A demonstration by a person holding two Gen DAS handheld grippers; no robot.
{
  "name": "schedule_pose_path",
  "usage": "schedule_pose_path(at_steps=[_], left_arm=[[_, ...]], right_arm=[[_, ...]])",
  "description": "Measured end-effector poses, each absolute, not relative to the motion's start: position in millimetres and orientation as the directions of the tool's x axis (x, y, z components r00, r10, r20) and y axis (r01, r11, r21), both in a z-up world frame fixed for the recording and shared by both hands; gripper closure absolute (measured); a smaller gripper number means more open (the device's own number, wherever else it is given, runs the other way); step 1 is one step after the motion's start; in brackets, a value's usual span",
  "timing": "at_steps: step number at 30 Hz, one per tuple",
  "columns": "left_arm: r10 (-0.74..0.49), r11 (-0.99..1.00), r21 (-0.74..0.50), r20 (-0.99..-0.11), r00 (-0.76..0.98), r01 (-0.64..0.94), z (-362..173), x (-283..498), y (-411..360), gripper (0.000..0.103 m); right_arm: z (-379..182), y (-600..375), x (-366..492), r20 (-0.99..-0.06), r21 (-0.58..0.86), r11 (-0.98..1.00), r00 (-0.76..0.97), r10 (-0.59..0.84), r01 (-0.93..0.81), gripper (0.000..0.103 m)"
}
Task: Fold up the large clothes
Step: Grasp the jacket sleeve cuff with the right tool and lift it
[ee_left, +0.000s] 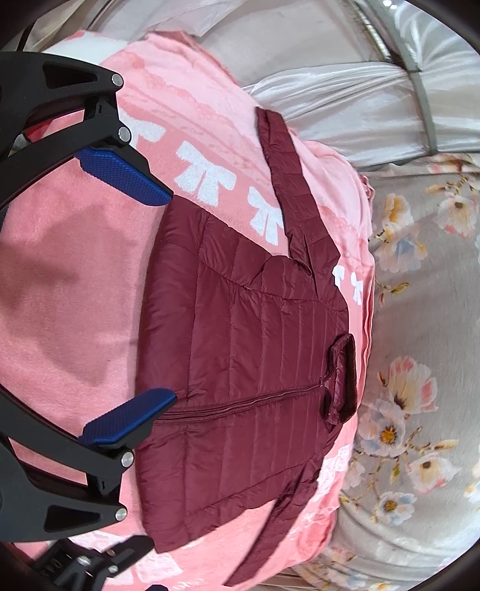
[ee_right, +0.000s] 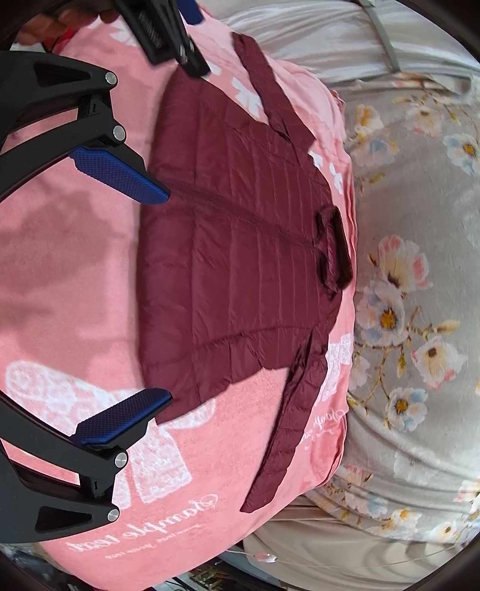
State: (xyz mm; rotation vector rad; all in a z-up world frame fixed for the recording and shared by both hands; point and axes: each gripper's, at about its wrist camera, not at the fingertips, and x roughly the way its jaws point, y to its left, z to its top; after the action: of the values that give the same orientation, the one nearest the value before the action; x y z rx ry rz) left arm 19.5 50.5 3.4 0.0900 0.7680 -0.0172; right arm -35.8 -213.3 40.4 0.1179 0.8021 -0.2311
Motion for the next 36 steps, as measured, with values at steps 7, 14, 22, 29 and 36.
schedule_pose_path(at_steps=[7,14,22,29,36], left_arm=[[0.051,0.997,-0.002,-0.692,0.720,-0.074,8,55,89,0.006],[0.067,0.990,-0.047,-0.671,0.738,-0.132,6,90,98,0.005],[0.124,0.987,0.003,-0.659,0.742,-0.162,-7,124,86,0.005],[0.139,0.982,0.002,-0.686,0.714,-0.190,-22,151,80,0.005],[0.140,0.982,0.008,-0.694,0.706,-0.187,-32,167,72,0.005]], right_arm=[[43,-364,-22,-0.628,0.356,0.844,0.772,-0.103,0.402,0.005],[-14,-541,19,-0.586,0.505,0.628,0.769,-0.255,0.592,0.005],[-82,-660,62,-0.646,0.551,0.429,0.691,-0.324,0.716,0.016],[-103,-701,79,-0.654,0.561,0.356,0.664,-0.364,0.747,0.038],[-100,-715,104,-0.665,0.574,0.348,0.670,-0.330,0.741,0.095]])
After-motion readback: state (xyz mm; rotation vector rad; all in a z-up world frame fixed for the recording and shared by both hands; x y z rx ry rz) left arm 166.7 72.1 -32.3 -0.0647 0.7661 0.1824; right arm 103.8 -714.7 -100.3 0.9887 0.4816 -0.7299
